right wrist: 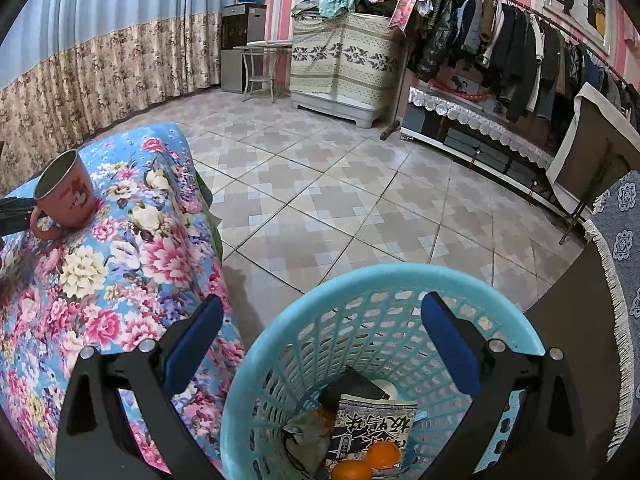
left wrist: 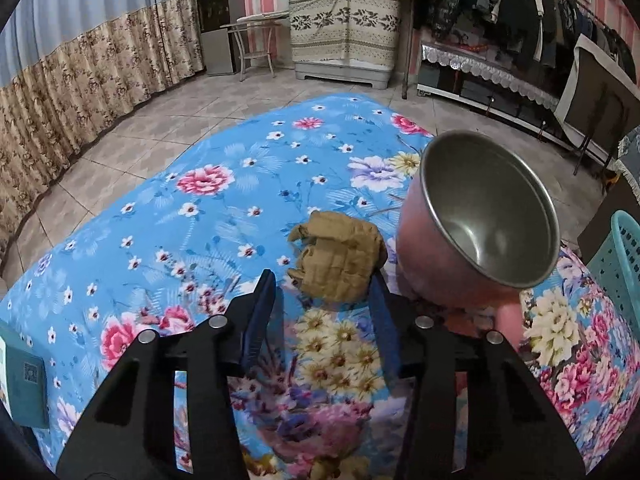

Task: Collect trash
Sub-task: 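Grasp the khaki cloth with the left tool, then carry the khaki cloth to the blue basket and release it inside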

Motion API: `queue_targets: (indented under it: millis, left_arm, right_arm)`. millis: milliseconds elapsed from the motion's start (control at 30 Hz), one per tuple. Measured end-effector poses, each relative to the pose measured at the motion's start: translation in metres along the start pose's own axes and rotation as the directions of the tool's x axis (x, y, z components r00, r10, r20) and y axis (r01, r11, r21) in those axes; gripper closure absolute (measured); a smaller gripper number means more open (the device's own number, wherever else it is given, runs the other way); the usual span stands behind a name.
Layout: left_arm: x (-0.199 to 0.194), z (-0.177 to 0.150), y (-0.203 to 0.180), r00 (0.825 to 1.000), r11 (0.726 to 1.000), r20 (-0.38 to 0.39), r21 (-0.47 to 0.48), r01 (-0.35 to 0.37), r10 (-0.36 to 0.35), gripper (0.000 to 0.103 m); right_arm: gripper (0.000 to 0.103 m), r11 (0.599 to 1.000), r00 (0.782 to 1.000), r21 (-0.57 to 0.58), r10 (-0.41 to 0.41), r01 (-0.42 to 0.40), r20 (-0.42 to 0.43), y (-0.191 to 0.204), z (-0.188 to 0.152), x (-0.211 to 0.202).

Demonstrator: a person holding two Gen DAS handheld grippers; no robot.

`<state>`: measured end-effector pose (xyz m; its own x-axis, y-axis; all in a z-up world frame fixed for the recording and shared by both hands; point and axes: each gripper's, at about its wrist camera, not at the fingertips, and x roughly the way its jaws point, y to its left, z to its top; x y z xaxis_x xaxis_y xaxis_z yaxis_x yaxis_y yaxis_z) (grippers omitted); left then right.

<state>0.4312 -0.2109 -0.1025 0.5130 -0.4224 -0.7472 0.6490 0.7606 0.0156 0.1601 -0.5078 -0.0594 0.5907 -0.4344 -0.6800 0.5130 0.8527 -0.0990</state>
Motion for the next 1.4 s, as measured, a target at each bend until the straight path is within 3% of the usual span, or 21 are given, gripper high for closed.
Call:
queue_targets:
  millis: [300, 500, 600, 733, 967, 1100, 1233, 1400]
  left_arm:
    - [0.010, 0.009, -0.003, 1.000, 1.000, 0.003, 0.013, 0.009, -0.009, 0.066]
    - [-0.024, -0.006, 0.018, 0.993, 0.992, 0.015, -0.060, -0.116, 0.117, 0.067]
    - [-0.059, -0.013, 0.011, 0.969, 0.969, 0.027, -0.041, -0.244, 0.245, 0.067]
    - [-0.110, -0.014, -0.015, 0.966, 0.968, 0.066, -0.051, -0.247, 0.250, 0.067]
    - [-0.159, -0.013, -0.129, 0.983, 0.990, 0.137, -0.083, -0.115, 0.125, 0.067]
    - [-0.149, -0.024, -0.211, 0.990, 0.999, 0.143, -0.041, -0.003, 0.008, 0.067]
    - [-0.129, -0.035, -0.302, 0.985, 0.991, 0.111, 0.041, 0.125, -0.128, 0.067]
    - [-0.107, -0.056, -0.363, 0.976, 0.972, 0.041, 0.110, 0.208, -0.213, 0.066]
  right_arm:
    - [0.006, 1.000, 1.000, -0.009, -0.002, 0.002, -0.006, -0.003, -0.006, 0.001]
    - [0.006, 1.000, 1.000, 0.018, -0.007, 0.007, 0.004, -0.016, -0.014, -0.011]
    - [0.006, 0.999, 1.000, 0.036, -0.009, 0.008, 0.009, -0.026, -0.022, -0.020]
    - [0.006, 0.998, 1.000, 0.070, -0.003, 0.002, 0.018, -0.041, -0.029, -0.035]
    - [0.005, 0.993, 0.997, 0.108, -0.053, 0.047, 0.057, -0.082, -0.037, -0.071]
    - [0.005, 0.987, 0.989, 0.114, -0.121, 0.111, 0.088, -0.112, -0.039, -0.091]
    - [0.005, 0.980, 0.982, 0.130, -0.162, 0.149, 0.097, -0.139, -0.045, -0.102]
    - [0.005, 0.972, 0.981, 0.172, -0.174, 0.158, 0.085, -0.167, -0.054, -0.103]
